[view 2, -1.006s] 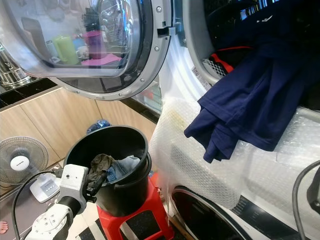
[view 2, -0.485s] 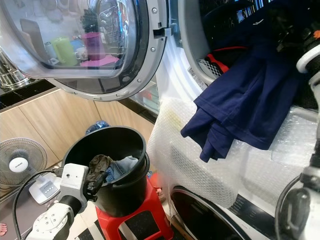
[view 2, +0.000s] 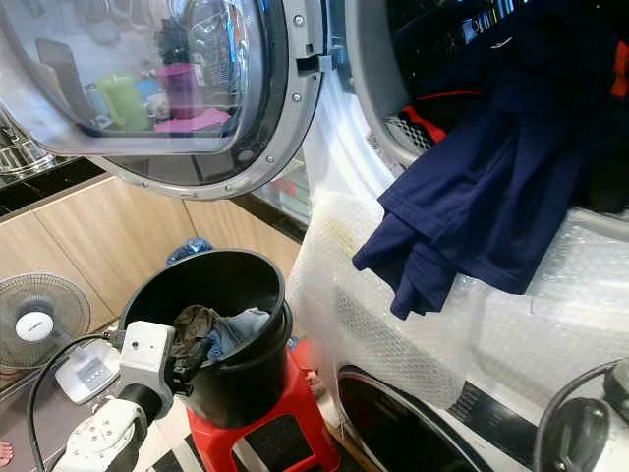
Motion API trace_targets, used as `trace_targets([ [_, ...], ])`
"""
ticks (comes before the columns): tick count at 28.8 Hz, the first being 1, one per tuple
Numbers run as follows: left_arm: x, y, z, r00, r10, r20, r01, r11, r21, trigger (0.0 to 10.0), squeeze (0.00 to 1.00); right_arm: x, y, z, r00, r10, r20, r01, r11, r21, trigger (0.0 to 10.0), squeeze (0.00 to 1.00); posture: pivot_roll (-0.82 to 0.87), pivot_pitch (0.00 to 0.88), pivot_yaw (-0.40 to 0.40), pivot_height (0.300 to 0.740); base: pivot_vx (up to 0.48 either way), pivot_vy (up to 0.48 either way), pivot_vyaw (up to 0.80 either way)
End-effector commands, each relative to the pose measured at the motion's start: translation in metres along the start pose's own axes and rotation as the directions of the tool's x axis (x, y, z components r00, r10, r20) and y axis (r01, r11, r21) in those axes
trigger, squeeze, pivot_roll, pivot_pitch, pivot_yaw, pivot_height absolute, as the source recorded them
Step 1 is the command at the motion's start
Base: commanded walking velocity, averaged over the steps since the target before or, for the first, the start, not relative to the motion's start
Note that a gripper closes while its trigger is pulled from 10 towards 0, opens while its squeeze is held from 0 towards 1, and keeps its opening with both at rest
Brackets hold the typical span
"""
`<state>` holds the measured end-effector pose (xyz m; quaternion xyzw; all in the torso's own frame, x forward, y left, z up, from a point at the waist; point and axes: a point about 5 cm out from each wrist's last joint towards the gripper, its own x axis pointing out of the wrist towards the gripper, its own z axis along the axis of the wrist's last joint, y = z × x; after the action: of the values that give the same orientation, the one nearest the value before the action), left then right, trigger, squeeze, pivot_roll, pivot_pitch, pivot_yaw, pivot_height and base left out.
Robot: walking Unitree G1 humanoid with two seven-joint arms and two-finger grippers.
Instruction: Clothes washing
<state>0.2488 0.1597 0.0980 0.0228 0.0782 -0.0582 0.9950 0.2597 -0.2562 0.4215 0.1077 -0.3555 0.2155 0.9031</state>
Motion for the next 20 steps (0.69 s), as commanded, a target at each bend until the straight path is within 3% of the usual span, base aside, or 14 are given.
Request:
trace_targets([
  [1, 0.001, 0.003, 0.0, 1.0, 0.012, 0.005, -0.012, 1.0, -0.008, 10.0, 0.0, -0.002, 0.012, -0.005, 0.998, 0.066, -0.016, -0.065, 0.996, 0.066, 10.0, 0.0, 0.03, 0.006, 0.092, 0.74, 0.0, 0.0, 0.0],
  [4, 0.002, 0.002, 0.001, 1.0, 0.008, 0.006, -0.008, 1.0, -0.008, 10.0, 0.0, -0.009, 0.028, -0.01, 0.985, 0.171, -0.017, -0.17, 0.983, 0.066, 10.0, 0.0, 0.02, 0.005, 0.09, 0.74, 0.0, 0.0, 0.0],
  [6, 0.003, 0.002, 0.001, 1.0, 0.006, 0.007, -0.006, 1.0, -0.008, 10.0, 0.0, -0.02, 0.046, -0.015, 0.951, 0.309, -0.024, -0.307, 0.949, 0.072, 10.0, 0.0, 0.02, 0.004, 0.085, 0.74, 0.0, 0.0, 0.0],
  [9, 0.003, 0.001, 0.0, 1.0, 0.003, 0.005, -0.003, 1.0, -0.006, 10.0, 0.0, -0.034, 0.064, -0.027, 0.902, 0.425, -0.074, -0.413, 0.901, 0.137, 10.0, 0.0, 0.02, 0.002, 0.084, 0.74, 0.0, 0.0, 0.0],
  [10, 0.004, 0.001, 0.0, 1.0, 0.002, 0.005, -0.002, 1.0, -0.007, 10.0, 0.0, -0.044, 0.078, -0.04, 0.857, 0.498, -0.131, -0.476, 0.864, 0.165, 10.0, 0.0, 0.01, 0.004, 0.085, 0.74, 0.0, 0.0, 0.0],
  [11, 0.004, 0.002, 0.0, 1.0, 0.003, 0.005, -0.003, 1.0, -0.007, 10.0, 0.0, -0.047, 0.081, -0.043, 0.844, 0.518, -0.142, -0.493, 0.852, 0.178, 10.0, 0.0, 0.01, 0.004, 0.085, 0.74, 0.0, 0.0, 0.0],
  [12, 0.004, 0.001, 0.0, 1.0, 0.002, 0.005, -0.002, 1.0, -0.006, 10.0, 0.0, -0.062, 0.099, -0.058, 0.761, 0.612, -0.213, -0.575, 0.79, 0.215, 10.0, 0.0, 0.02, 0.003, 0.08, 0.74, 0.0, 0.0, 0.0],
  [13, 0.004, 0.001, 0.0, 1.0, 0.002, 0.005, -0.002, 1.0, -0.006, 10.0, 0.0, -0.062, 0.099, -0.058, 0.761, 0.612, -0.213, -0.575, 0.79, 0.215, 10.0, 0.0, 0.02, 0.003, 0.08, 0.74, 0.0, 0.0, 0.0],
  [14, 0.004, 0.001, -0.001, 1.0, 0.003, 0.005, -0.003, 1.0, -0.007, 10.0, 0.0, -0.07, 0.108, -0.065, 0.717, 0.662, -0.22, -0.614, 0.748, 0.25, 10.0, 0.0, 0.02, 0.002, 0.082, 0.74, 0.0, 0.0, 0.0],
  [16, 0.005, 0.002, -0.001, 1.0, 0.004, 0.004, -0.004, 1.0, -0.007, 10.0, 0.0, -0.08, 0.118, -0.074, 0.672, 0.705, -0.228, -0.633, 0.706, 0.318, 10.0, 0.0, 0.02, 0.0, 0.081, 0.74, 0.0, 0.0, 0.0],
  [20, 0.006, 0.002, -0.001, 1.0, 0.001, 0.006, 0.0, 1.0, -0.006, 10.0, 0.0, -0.099, 0.128, -0.106, 0.615, 0.706, -0.351, -0.584, 0.707, 0.399, 10.0, 0.0, 0.02, 0.0, 0.075, 0.74, 0.0, 0.0, 0.0],
])
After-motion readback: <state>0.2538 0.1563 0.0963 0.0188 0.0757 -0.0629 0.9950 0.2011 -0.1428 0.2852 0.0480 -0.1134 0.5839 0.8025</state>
